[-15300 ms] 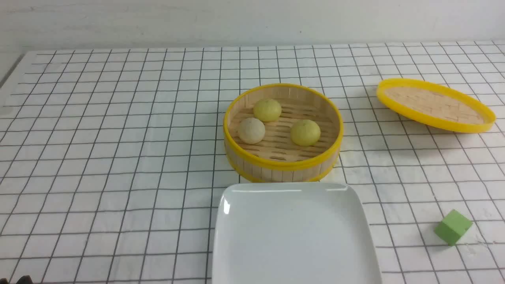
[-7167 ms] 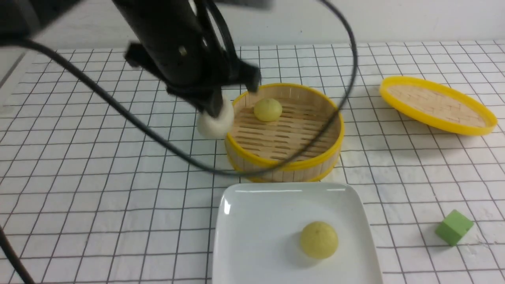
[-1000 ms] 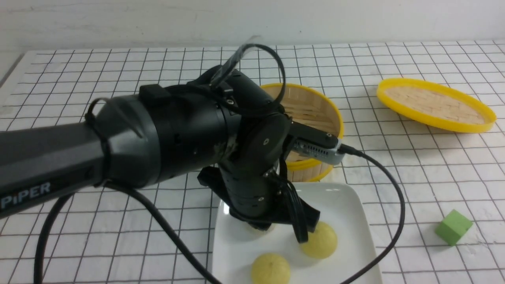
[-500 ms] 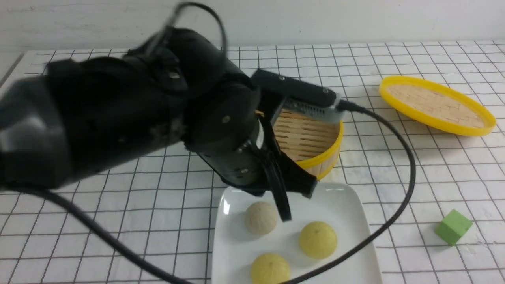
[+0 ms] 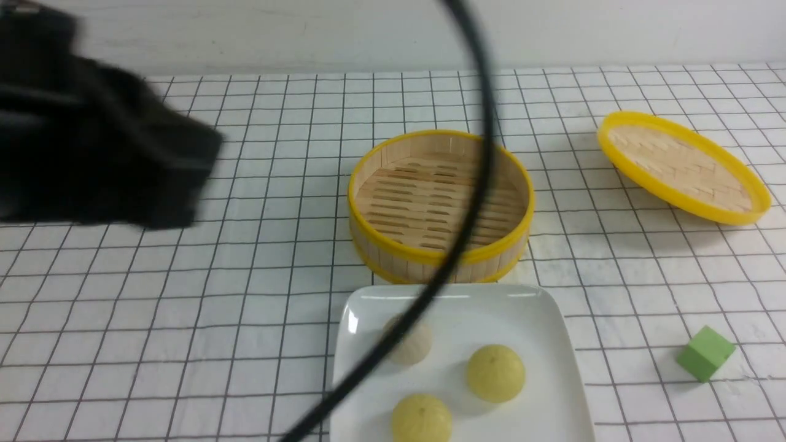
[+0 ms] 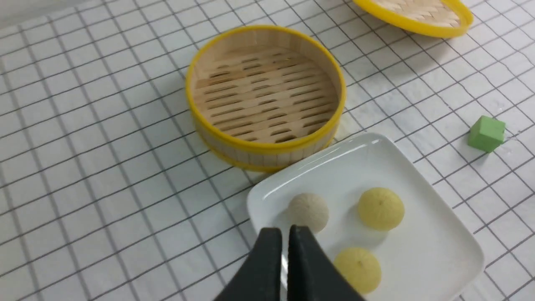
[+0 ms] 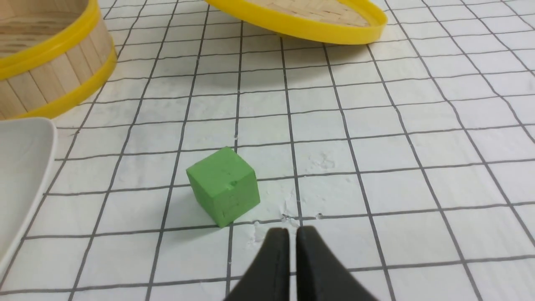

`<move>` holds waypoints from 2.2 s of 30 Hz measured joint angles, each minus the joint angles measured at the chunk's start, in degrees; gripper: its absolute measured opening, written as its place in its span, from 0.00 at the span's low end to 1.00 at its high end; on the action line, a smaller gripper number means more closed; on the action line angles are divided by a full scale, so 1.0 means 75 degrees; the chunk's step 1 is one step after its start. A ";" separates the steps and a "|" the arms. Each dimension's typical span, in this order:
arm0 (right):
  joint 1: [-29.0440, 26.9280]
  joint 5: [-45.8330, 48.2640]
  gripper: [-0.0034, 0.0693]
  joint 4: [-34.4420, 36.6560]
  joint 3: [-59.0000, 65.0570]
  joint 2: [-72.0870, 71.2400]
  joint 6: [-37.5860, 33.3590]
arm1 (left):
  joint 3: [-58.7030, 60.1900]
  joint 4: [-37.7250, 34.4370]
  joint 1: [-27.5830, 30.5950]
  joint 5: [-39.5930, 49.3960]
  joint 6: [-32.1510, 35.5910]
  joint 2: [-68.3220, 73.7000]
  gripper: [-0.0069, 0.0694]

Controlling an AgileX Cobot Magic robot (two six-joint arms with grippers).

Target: Put the steamed buns into the plate on the white-black tablecloth.

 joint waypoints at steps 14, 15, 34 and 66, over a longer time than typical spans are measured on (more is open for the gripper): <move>0.0000 -0.0003 0.14 0.0000 0.0000 0.0000 0.0000 | 0.4855 -0.0041 0.0000 -0.4029 -0.1879 -0.3818 0.16; 0.0000 -0.0003 0.14 0.0000 0.0000 0.0000 0.0000 | 0.5167 -0.0041 0.0000 -0.4589 -0.1886 -0.3825 0.16; 0.0000 -0.0003 0.18 -0.0007 0.0000 0.0000 0.0000 | 0.7248 0.0122 0.0000 -0.6339 -0.1886 -0.3825 0.18; -0.0009 -0.0009 0.23 -0.0007 0.0006 0.0000 0.0000 | 1.0093 -0.1288 0.6602 -0.5683 0.1147 -0.6850 0.21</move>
